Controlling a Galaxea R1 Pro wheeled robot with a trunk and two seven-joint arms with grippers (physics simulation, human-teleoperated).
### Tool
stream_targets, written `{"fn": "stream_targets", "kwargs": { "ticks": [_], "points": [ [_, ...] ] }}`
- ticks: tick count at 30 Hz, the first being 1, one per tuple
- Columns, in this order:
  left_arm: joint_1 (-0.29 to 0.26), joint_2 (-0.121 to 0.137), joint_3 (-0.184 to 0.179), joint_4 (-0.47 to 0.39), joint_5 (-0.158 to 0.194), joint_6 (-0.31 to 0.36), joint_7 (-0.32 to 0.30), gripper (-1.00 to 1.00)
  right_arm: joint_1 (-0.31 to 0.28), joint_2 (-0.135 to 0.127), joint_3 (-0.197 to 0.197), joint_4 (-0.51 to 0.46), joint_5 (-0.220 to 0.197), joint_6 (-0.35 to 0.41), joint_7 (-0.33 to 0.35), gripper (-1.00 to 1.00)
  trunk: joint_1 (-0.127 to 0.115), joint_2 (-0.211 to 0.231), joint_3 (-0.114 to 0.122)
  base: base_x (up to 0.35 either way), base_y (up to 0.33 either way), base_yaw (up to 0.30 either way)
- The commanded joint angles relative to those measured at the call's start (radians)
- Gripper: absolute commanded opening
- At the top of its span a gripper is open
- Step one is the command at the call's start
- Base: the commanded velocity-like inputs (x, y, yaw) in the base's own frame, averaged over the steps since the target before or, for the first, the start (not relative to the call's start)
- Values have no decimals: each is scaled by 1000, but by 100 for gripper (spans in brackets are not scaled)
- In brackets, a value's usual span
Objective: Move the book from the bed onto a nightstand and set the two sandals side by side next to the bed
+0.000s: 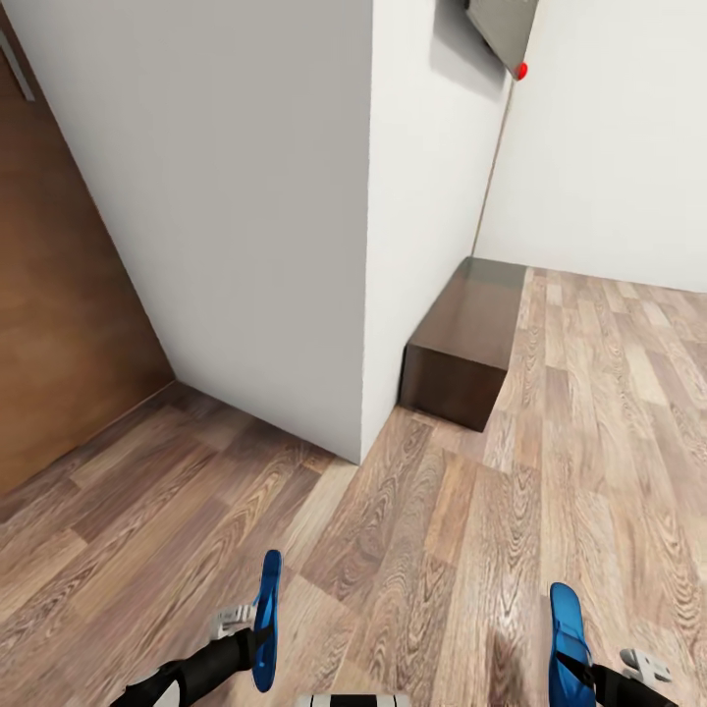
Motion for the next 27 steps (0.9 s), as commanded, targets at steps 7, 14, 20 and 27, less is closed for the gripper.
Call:
{"fn": "stream_targets", "kwargs": {
  "ticks": [7, 14, 20, 27],
  "points": [
    [0, 0, 6, 1, -4, -3, -5, -100, -1, 0, -6, 1, 4, -1, 4, -100, 0, 0, -1, 0, 0, -281],
    [0, 0, 6, 1, -4, -3, -5, -100, -1, 0, -6, 1, 4, -1, 5, -100, 0, 0, -1, 0, 0, -281],
    [0, -1, 6, 1, -4, -3, -5, -100, -1, 0, -6, 1, 4, -2, 5, -100, 0, 0, -1, 0, 0, -281],
    [0, -1, 6, 1, -4, -3, -5, -100, -1, 0, -6, 1, 4, -2, 5, -100, 0, 0, -1, 0, 0, -281]
  ]
}}
